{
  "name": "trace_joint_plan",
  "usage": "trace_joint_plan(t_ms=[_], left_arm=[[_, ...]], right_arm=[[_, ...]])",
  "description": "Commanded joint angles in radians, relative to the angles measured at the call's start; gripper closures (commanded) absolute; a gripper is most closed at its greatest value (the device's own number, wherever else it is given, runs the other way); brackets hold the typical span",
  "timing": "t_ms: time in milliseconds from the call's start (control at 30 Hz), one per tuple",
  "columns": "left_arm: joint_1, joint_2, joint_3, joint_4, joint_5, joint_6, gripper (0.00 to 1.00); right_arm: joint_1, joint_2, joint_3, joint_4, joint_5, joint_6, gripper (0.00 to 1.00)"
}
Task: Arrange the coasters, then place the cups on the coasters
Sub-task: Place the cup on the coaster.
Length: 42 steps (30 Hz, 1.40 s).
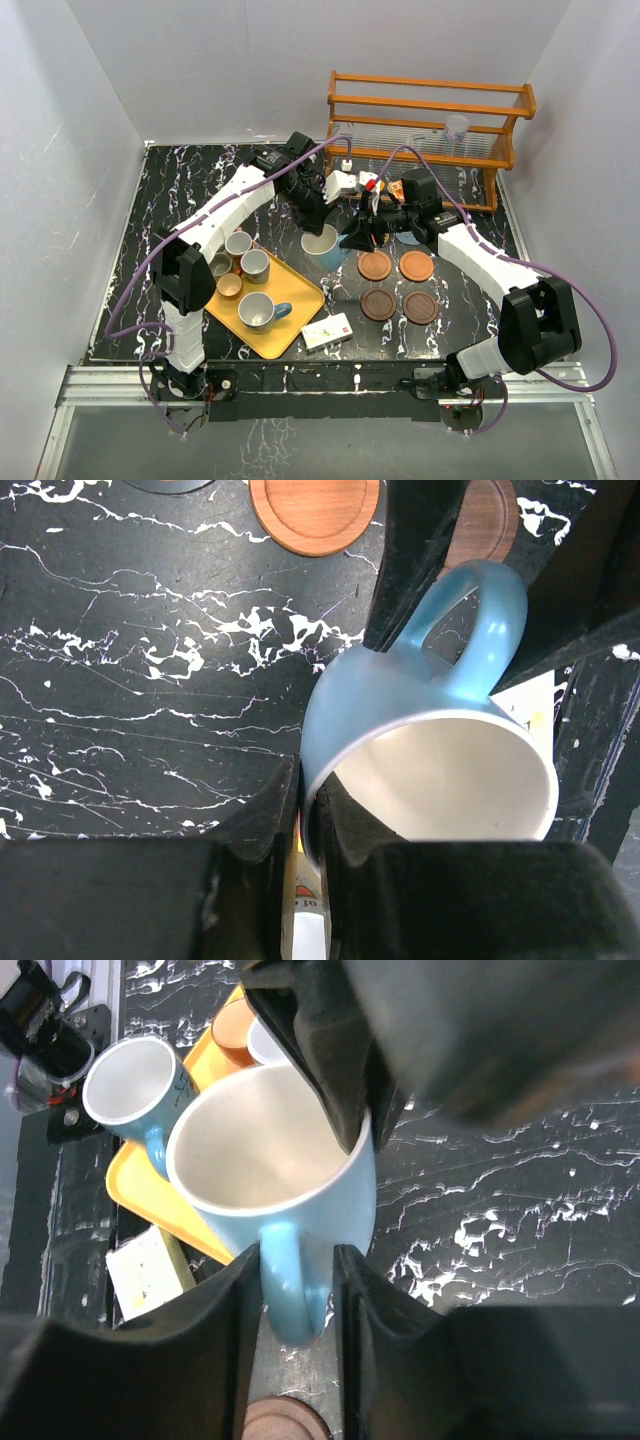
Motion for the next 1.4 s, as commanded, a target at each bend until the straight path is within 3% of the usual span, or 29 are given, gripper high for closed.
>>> trace_joint_plan(t_ms=[0,133,200,533,867,1033,1367], left_arm=[[0.000,-0.030,0.059,0.000,0.105,-0.020,1.00],[0.001,-0.032,0.052,0.005,0.106,-0.024,1.00],[0.002,-0.036,0.050,0.012,0.103,-0.028,0.97],[0.010,-0.087,-0.003,0.110,0.017,-0.060,0.57],[0.075,-0.214,-0.109,0.338,-0.109,-0.147,0.29],[0.087,-0.246,-0.174,0.396,-0.149,-0.173,0.21],[0.087,-0.276,-0.256,0.435,-0.125,-0.163,0.17]], right_arm=[[-0.007,-0.024,-0.014,0.029,0.021,-0.012,0.78],[-0.021,-0.036,-0.015,0.018,0.016,-0.031,1.00],[-0.034,-0.047,-0.019,0.013,0.010,-0.043,1.00],[-0.124,-0.092,-0.012,-0.026,-0.035,-0.069,1.00],[-0.288,-0.145,-0.011,-0.112,0.048,-0.162,1.00],[-0.391,-0.129,0.003,-0.119,0.063,-0.238,1.00],[-0.589,0.011,0.058,-0.141,-0.103,-0.418,1.00]])
